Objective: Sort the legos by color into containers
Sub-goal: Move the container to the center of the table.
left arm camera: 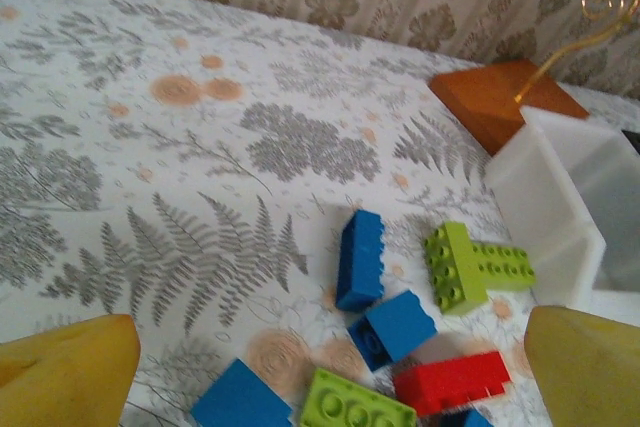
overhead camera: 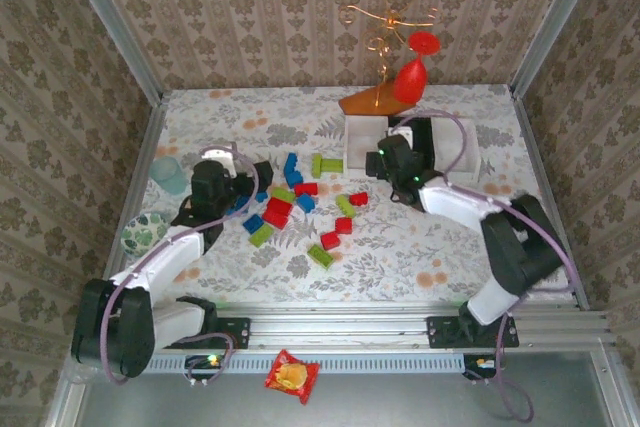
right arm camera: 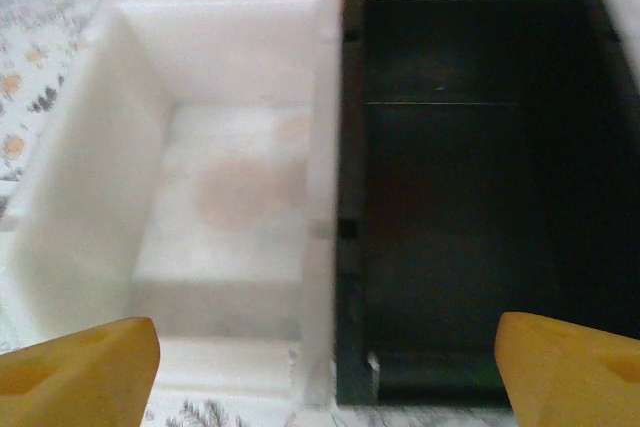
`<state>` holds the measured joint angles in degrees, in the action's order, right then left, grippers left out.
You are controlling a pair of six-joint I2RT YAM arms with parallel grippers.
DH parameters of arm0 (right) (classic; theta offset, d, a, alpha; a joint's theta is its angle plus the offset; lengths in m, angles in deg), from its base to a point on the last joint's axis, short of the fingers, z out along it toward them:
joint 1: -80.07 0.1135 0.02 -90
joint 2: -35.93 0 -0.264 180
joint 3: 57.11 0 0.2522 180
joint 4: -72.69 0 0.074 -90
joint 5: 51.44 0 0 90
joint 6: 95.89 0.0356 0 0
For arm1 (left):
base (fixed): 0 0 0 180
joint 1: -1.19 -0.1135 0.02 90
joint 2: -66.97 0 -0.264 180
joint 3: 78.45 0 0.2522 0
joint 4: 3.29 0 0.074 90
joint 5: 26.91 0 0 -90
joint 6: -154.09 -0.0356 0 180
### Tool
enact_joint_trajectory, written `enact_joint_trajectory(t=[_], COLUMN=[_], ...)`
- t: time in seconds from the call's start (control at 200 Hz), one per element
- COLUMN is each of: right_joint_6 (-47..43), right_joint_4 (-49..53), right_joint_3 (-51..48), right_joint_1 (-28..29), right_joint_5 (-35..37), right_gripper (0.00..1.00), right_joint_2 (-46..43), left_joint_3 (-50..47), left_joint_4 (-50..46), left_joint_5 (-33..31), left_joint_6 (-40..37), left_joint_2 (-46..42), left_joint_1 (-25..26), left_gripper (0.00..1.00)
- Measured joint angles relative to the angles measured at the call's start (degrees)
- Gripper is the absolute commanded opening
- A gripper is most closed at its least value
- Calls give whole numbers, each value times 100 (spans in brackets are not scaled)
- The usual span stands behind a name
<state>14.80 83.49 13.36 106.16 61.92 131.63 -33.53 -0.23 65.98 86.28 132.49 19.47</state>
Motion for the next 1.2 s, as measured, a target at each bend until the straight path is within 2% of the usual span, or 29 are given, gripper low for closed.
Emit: enact_joint_trajectory(t=[0.135,0.265,0.555,0.75,0.955,1.2], right_joint_6=[-98,-127,-619,-870,-1012,-1038], right_joint_4=[455,782,1364,1508,1532,1652], right_joint_3=[887,1294,1709,1762,1862,2009], right_joint_1=[-111,-352,-520,-522,-549,-538], right_joint_5=[-164,-297,-472,-671,-907,-979], right_gripper=[74,64,41,33,33,65], right_joint_2=[837,1187,1668,1681,1733,1773], left_joint_3=[0,0,0,17,50,87], left_joint_4=[-179,-332,-490,-490,-490,-490], left_joint_5=[-103,-170,-323,-343,-361,-367], left_joint_6=[15,15,13,11,11,15], left_joint_2=[-2,-85,-140,-90,50,166], left_joint_1=[284,431,468,470,501,579], left_gripper=[100,100,100,100,100,100])
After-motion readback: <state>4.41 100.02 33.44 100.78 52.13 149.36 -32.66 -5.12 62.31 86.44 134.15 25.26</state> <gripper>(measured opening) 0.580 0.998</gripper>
